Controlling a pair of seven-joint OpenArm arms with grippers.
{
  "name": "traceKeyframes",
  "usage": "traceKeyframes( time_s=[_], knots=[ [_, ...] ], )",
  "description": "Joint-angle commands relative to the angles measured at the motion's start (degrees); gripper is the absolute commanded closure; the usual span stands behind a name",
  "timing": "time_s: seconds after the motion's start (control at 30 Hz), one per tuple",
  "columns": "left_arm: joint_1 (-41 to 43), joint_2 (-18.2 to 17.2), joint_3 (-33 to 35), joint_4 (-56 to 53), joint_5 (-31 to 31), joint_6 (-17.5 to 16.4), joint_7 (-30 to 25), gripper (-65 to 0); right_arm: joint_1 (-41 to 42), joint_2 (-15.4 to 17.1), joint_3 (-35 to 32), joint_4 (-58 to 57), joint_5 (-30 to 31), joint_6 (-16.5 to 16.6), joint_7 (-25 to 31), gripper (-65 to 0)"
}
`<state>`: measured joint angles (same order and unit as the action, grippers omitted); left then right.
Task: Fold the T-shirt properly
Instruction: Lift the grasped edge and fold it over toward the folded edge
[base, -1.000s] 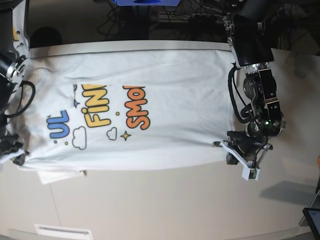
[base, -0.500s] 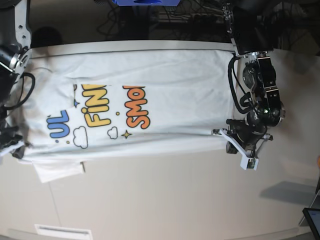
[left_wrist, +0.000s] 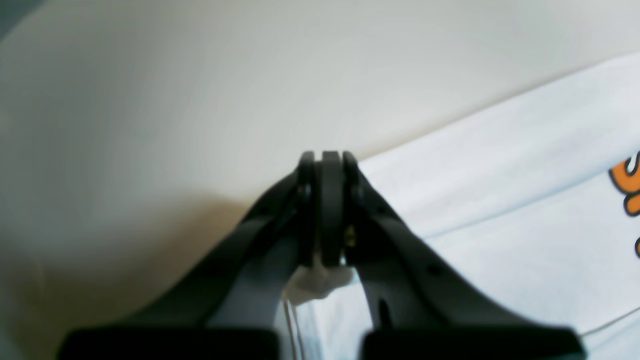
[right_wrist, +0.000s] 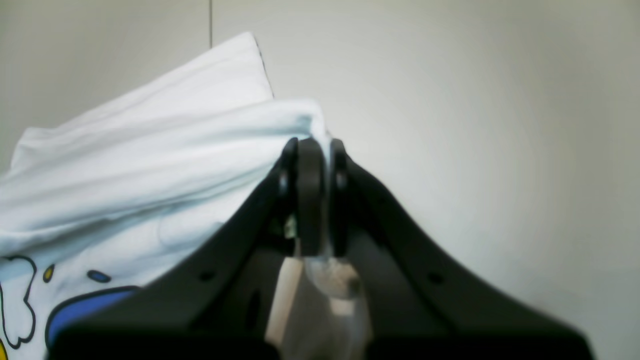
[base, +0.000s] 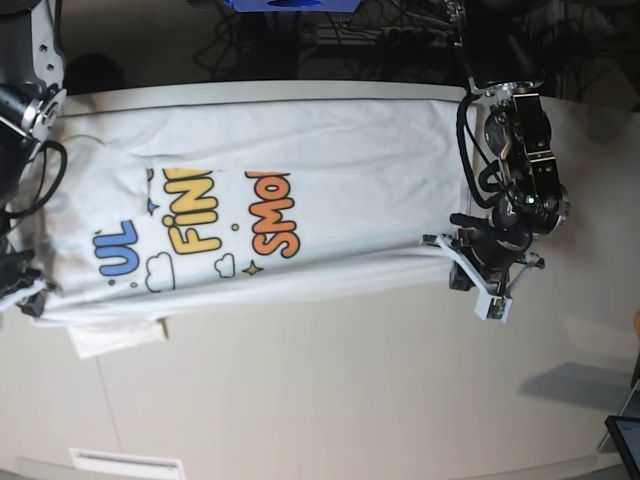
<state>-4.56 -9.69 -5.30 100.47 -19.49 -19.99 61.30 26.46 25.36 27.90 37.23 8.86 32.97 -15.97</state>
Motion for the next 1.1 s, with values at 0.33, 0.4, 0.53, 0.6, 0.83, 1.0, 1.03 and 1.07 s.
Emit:
traceKeyframes(
  time_s=[0.33,0.4,0.53,0.6,0.83,1.0,1.03,1.07],
  knots=[
    [0.65,-0.46,-0.11,1.20,-0.34,-0.19,-1.12,0.0,0.93,1.23,0.36,1.14,0.76,5.14,1.42,0.0],
    [0.65,-0.55,1.12,1.20,-0.34,-0.19,-1.12,0.0,0.66,1.23,0.36,2.20,0.76,5.23,1.42,0.0],
    [0.65,-1.69,5.17,2.44,-0.34,-0.19,-1.12,0.0,-2.41,1.23,0.45,8.09,0.76,5.23,1.42,0.0],
    [0.65,-1.69,5.52,2.79,-0.34,-0.19,-1.12,0.0,-3.03,1.14,0.45,9.76,0.76,5.23,0.98,0.0],
    [1.35,-1.69,5.87,2.79,-0.34,-0.10,-0.59,0.0,-3.91,1.49,0.45,10.02,0.76,5.23,-1.48,0.0],
    [2.23,-1.78,5.43,4.19,0.01,-0.19,1.16,0.0,-5.31,1.49,0.36,10.90,0.76,5.23,-1.48,0.0],
    [2.75,-1.95,5.34,4.99,0.01,-0.19,1.16,0.0,-5.31,1.49,0.36,10.90,0.76,5.23,-1.48,0.0],
    [3.11,-2.57,5.34,5.78,-0.07,-0.19,1.16,0.0,-5.31,1.49,0.36,10.90,0.76,5.23,-1.48,0.0]
  ],
)
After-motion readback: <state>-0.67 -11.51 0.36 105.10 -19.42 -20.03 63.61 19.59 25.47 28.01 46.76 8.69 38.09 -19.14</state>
